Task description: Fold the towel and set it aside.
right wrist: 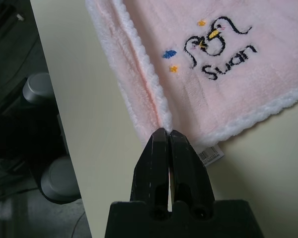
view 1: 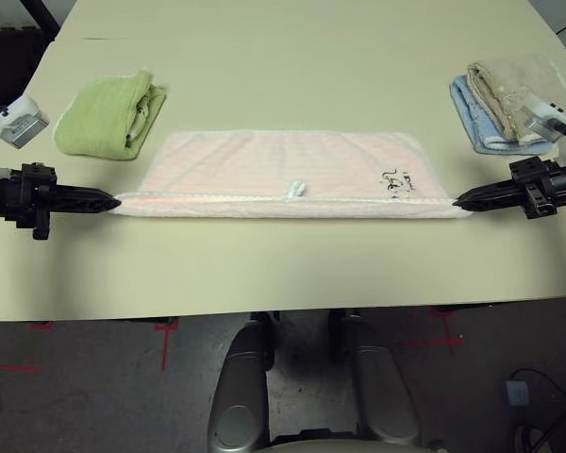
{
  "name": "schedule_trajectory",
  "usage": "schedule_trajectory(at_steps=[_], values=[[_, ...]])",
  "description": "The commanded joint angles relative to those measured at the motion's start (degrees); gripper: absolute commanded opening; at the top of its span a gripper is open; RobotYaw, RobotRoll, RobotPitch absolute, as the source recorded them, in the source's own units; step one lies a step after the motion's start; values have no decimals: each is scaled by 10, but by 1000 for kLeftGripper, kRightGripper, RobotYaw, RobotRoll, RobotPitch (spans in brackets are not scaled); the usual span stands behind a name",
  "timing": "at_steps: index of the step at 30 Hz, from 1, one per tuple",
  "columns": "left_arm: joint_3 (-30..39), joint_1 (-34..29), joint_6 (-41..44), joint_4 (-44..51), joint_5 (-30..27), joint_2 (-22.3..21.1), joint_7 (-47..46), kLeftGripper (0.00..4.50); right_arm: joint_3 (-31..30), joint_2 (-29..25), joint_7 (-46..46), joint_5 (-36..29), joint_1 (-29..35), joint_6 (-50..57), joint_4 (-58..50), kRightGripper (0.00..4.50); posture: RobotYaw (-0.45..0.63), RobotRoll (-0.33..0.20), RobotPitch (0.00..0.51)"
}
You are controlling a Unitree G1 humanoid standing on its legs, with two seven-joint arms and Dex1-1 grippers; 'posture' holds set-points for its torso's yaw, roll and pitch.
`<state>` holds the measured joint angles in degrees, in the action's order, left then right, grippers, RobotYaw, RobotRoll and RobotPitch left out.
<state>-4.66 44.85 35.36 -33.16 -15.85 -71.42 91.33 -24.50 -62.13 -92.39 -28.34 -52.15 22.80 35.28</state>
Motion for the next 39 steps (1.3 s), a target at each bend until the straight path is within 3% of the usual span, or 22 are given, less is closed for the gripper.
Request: schedule_trajectory(at_steps=[1,9,14,26,39], values=[[-10,26,-11,-29,27,4,5,22,1,11,-1,21,-20,-27,41,0,-37,0,303],[-16,142,-48,-117,80,39,-26,22,68,88,8,120,-111,-129,221,0,-29,0,298],[-14,187,-93,-179,111,64,-62,22,108,119,57,165,-138,-183,279,0,-30,0,298],[-6,233,-172,-258,155,127,-163,22,150,159,161,248,-159,-241,325,0,-26,0,298],[-4,257,-227,-305,176,163,-241,22,179,181,238,283,-160,-270,340,0,-34,0,297]])
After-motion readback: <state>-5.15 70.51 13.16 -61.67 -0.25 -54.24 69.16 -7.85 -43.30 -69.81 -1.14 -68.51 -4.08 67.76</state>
